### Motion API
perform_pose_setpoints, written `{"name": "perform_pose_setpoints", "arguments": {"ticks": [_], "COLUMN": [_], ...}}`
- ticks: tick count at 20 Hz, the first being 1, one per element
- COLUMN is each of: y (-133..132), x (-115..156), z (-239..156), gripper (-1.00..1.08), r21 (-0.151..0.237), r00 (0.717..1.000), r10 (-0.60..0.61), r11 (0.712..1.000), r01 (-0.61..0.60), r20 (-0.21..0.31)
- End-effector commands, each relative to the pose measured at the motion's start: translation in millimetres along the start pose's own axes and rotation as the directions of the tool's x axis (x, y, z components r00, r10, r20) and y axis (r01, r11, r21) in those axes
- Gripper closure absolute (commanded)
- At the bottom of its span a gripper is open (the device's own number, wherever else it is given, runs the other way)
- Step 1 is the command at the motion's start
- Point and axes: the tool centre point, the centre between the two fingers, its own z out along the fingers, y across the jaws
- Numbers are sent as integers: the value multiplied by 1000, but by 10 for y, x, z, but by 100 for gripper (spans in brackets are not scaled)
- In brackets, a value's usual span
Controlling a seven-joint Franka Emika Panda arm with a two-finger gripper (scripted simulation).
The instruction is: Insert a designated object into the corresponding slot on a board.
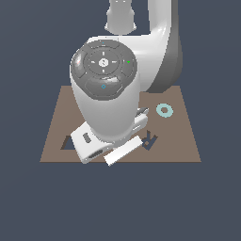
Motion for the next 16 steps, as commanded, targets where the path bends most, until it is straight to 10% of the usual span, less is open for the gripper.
{"name": "perform_pose_setpoints", "arguments": {"ticks": [1,16], "y": [-23,-326], "x": [-2,-8], "z": [-4,-30], "gripper": [108,108], "r21": [0,2], "r00": [1000,939], "r10": [24,344], "r11": [1000,939], "r01": [-24,-344], "r20": [0,-1]}}
